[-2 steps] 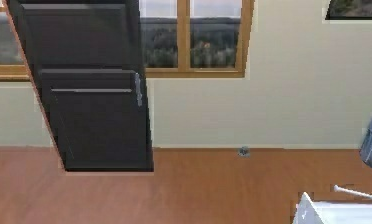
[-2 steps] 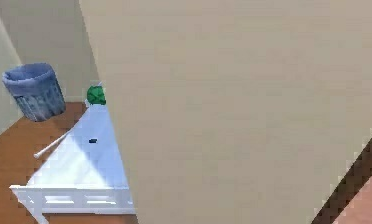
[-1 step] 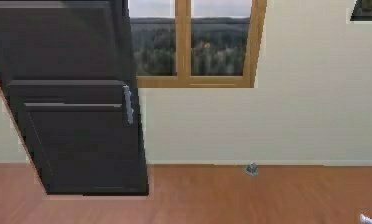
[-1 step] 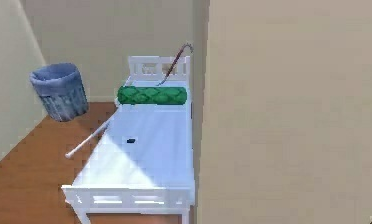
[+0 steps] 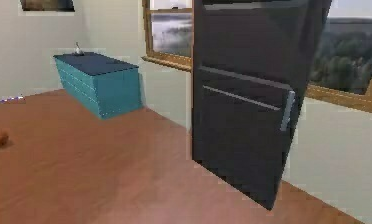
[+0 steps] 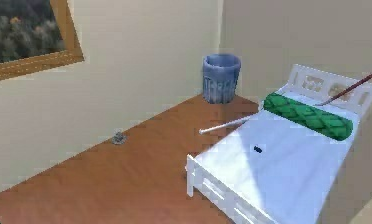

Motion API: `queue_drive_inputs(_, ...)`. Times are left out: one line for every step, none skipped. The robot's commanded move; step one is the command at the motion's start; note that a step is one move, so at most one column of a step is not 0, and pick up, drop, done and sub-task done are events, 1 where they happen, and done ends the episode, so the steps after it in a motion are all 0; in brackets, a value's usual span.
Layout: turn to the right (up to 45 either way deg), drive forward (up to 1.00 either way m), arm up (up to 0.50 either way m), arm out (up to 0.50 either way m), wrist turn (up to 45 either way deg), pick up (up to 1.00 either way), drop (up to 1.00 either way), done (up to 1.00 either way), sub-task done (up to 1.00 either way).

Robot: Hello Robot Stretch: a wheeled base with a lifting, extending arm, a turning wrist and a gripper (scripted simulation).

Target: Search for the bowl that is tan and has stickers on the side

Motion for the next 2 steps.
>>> queue_drive_inputs(-45.0,0.0,0.0,0.0,0.0,0.0,0.0,0.0,0.0)
queue_drive_inputs(-6.0,0.0,0.0,0.0,0.0,0.0,0.0,0.0,0.0)
